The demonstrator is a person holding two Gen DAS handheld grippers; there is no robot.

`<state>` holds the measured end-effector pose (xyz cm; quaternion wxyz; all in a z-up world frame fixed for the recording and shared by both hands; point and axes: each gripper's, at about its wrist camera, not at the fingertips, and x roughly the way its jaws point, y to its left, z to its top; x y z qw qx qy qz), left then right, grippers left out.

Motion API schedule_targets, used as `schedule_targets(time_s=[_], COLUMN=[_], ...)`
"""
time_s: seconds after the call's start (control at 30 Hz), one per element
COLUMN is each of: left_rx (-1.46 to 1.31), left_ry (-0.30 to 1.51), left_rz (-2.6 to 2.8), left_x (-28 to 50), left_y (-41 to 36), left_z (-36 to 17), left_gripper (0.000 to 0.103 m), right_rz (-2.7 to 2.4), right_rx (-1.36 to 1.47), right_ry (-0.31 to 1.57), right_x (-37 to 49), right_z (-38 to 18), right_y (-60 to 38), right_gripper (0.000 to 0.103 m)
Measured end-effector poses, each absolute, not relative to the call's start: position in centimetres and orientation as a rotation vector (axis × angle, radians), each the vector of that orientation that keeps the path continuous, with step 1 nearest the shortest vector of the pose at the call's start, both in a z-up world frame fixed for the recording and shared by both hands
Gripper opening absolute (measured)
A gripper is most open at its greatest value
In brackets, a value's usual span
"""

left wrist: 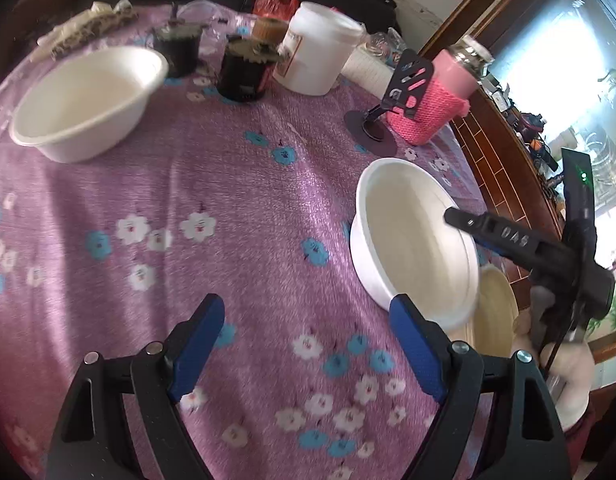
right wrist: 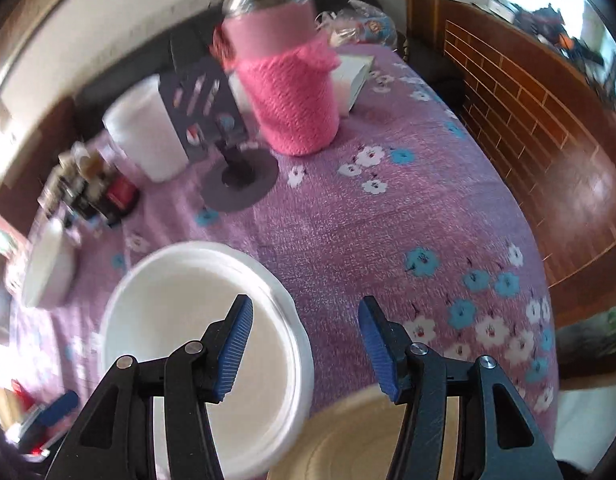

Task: Organize plates and bowls
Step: 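Move both grippers toward the large white bowl on the table, then close both grippers on the rim of the large white bowl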

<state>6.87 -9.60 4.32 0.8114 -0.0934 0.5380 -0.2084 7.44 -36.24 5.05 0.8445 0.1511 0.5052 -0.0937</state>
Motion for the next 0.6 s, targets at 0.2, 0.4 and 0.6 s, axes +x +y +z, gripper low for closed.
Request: schedule_targets(time_s=[0.2,0.4,0.6], left_rx=[-0.222,-0.235,-0.212], left_ry=[1.161,1.177,1.211], left_rz=[-0.447,-0.471,-0.526], left_x=[8.2,8.8,8.1], left_y=[-10.4,-11.3,-12.2], left_z=[3.6,2.8,2.2], left_gripper=[0.083,0.083,0.056], right_rz=[-0.179,-0.143,0.000], right_rx=[0.258,0.199,0.323], right_ry=[1.159,1.151,1.198], right_x=[8.9,7.9,6.5], right_z=[3.1,3.8,3.1], right_y=[-34.2,-32.4,-31.2], right_gripper=[0.031,0.020,0.012])
